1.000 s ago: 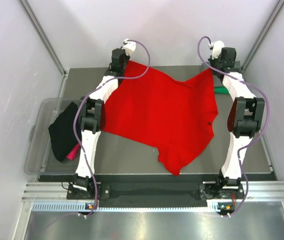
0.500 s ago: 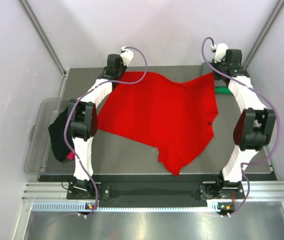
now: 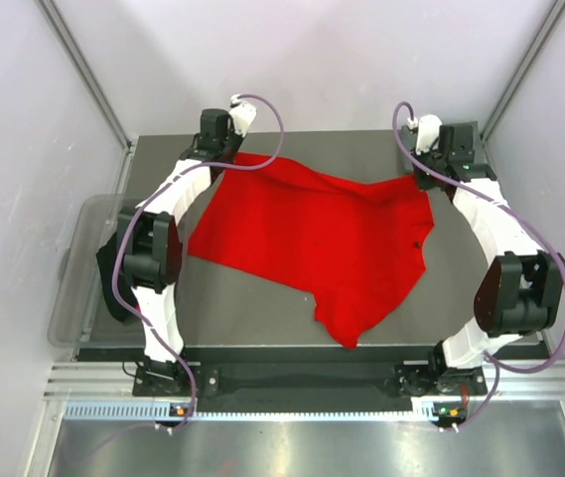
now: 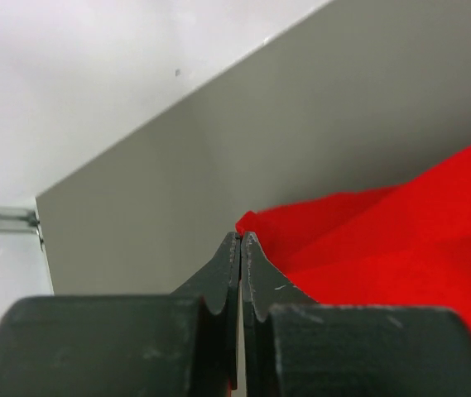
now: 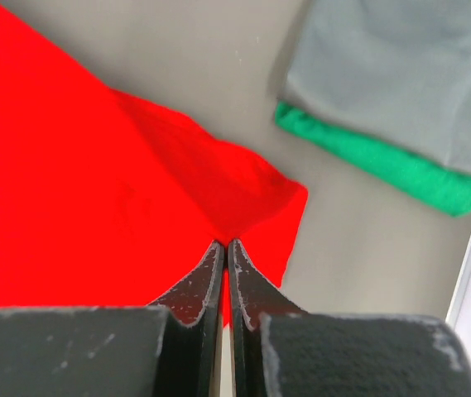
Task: Fold and stack the t-shirts
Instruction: Fold the tshirt
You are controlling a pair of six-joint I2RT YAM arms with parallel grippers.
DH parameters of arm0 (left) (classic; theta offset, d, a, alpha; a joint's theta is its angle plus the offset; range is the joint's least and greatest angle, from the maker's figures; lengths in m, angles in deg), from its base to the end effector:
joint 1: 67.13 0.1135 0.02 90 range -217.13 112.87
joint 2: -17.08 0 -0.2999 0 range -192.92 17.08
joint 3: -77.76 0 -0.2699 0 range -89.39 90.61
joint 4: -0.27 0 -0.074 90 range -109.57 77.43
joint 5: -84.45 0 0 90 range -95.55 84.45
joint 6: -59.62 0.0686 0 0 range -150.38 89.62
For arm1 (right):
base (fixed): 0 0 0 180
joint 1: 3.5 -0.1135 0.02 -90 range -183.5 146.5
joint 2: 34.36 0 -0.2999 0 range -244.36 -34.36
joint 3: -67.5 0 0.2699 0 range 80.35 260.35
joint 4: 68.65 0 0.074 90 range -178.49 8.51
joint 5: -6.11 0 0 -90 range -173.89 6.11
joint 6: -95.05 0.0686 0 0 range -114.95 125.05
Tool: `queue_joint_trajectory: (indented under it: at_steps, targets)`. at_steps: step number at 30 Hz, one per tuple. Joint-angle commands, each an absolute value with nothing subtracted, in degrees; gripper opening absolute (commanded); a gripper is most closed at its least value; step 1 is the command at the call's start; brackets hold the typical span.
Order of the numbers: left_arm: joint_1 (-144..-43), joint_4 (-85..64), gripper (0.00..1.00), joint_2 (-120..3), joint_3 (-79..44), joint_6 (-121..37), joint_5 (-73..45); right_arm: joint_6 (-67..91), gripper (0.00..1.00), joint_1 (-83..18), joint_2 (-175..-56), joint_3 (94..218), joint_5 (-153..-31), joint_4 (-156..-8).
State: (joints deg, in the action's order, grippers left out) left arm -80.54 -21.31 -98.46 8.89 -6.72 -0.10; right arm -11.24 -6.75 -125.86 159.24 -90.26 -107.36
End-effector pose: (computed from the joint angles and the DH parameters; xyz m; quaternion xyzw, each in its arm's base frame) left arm 0.5329 -0.1204 0.3010 0.2454 0.8111 0.0874 0.5237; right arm 0.4080 0.0308 0.3260 -0.1764 0.8821 0.0004 0.4369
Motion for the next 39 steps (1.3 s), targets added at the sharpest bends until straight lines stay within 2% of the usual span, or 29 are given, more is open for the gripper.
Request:
queue_joint_trajectory:
  at_steps: [1, 8, 14, 23, 39]
  targets:
    - [-79.0, -21.8, 0.0, -96.3, 8.4, -6.8, -0.5, -10.5, 0.0, -6.9, -121.0, 158.7, -90.5, -107.7]
    - [-78.1, -19.5, 0.0, -97.8, 7.9, -6.6, -0.9, -10.0, 0.0, -6.9, -116.3, 155.8, -91.4, -109.3]
    - [-77.9, -10.8, 0.0, -99.8, 6.4, -4.9, -2.0, -9.2, 0.0, -6.8, -113.0, 154.4, -92.9, -111.5]
    - [-77.9, -8.9, 0.0, -101.7, 6.9, -6.6, -2.2, -8.7, 0.0, -6.8, -109.2, 150.7, -94.4, -112.8]
    - [-77.5, -6.9, 0.0, -96.7, -6.3, -6.3, 0.3, -8.4, 0.0, -6.8, -103.2, 139.1, -97.6, -111.6]
